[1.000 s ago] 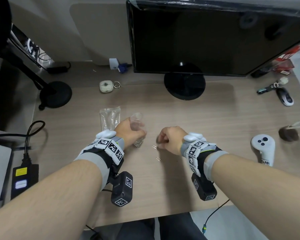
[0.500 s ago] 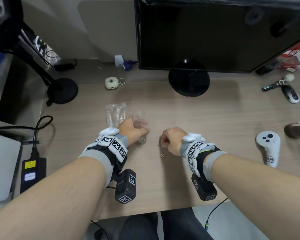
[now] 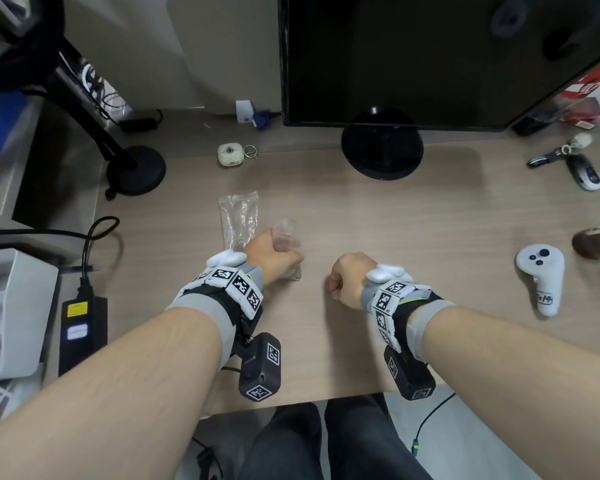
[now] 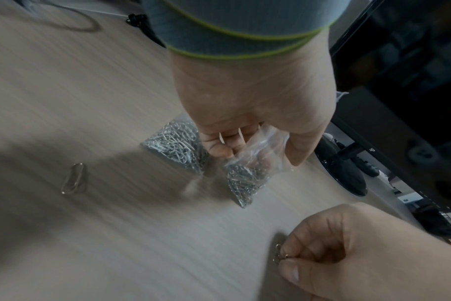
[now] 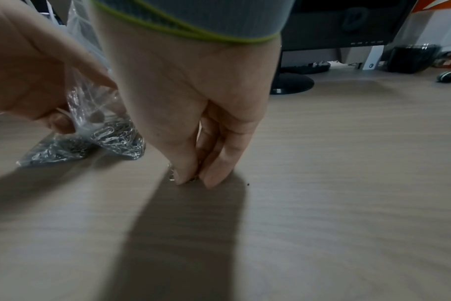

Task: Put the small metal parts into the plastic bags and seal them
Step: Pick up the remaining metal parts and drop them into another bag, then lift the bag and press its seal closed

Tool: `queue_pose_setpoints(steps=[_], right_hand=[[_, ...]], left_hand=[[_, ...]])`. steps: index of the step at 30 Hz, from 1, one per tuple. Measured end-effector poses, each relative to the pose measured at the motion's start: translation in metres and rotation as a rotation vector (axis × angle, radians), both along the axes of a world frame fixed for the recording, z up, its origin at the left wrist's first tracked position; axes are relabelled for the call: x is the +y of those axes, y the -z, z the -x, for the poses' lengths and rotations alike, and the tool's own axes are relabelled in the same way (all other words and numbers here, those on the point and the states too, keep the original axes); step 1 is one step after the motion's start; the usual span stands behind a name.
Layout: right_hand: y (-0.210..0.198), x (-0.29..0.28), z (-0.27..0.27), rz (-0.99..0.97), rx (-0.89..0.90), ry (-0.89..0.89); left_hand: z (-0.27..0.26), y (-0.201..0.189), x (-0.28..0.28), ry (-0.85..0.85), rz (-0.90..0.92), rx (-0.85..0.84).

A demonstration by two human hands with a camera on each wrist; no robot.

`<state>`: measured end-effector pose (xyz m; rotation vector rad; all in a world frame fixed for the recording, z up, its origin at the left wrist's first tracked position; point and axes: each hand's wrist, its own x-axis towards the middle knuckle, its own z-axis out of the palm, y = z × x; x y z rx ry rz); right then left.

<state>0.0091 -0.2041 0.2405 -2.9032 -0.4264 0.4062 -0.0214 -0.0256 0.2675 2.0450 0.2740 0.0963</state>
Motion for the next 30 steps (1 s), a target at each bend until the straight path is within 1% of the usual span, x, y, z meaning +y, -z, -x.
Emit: queue_pose_setpoints(steps=[4,6,9,11,12,15,16,18,20,23,24,26,28,30], right_hand=[[-0.007,-0.006,-0.002,0.051,0.044,-0.012],[-0.013,-0.008,-0.005,0.014,0.066,0.005],[-0.024,-0.015,-0.01,-0.095,0.0,0.033],[-0.031,-0.02,-0.011,-0.209,-0.09,0.064],[-0.035,-0.022,-0.012,-0.297,-0.121,0.081],[-0.047,-0.018,-0.006,-0.656,-0.035,0.112],[-0.051,-0.014,-0.002,-0.739,-0.011,0.101],[-0.06,-0.005,0.004,-0.823,0.007,0.065],[-0.068,0.001,0.007,-0.784,0.028,0.029],[-0.077,0.004,0.004,-0.59,0.114,-0.001],[-0.077,0.004,0.002,-0.523,0.108,-0.01],[-0.075,0.006,0.0,-0.433,0.029,-0.044],[-0.073,0.008,-0.001,-0.445,-0.024,-0.064],[-0.074,0.009,-0.002,-0.508,-0.03,-0.071]], left_hand=[[0.001,-0.001,-0.01,0.022,0.012,-0.005],[0.0,-0.005,-0.011,0.025,-0.003,-0.014],[-0.003,-0.013,-0.006,0.027,-0.046,-0.021],[-0.004,-0.013,-0.003,0.034,-0.096,0.02],[-0.002,-0.014,-0.003,0.053,-0.138,0.053],[0.006,-0.004,-0.003,0.145,-0.304,0.153],[0.009,0.002,-0.003,0.174,-0.338,0.182],[0.015,0.013,-0.003,0.207,-0.392,0.217],[0.017,0.016,-0.006,0.212,-0.427,0.22],[0.015,0.009,-0.013,0.237,-0.426,0.197],[0.014,0.005,-0.015,0.256,-0.449,0.188],[0.012,0.001,-0.017,0.29,-0.458,0.186],[0.011,-0.003,-0.017,0.314,-0.441,0.165],[0.01,-0.004,-0.018,0.32,-0.447,0.137]])
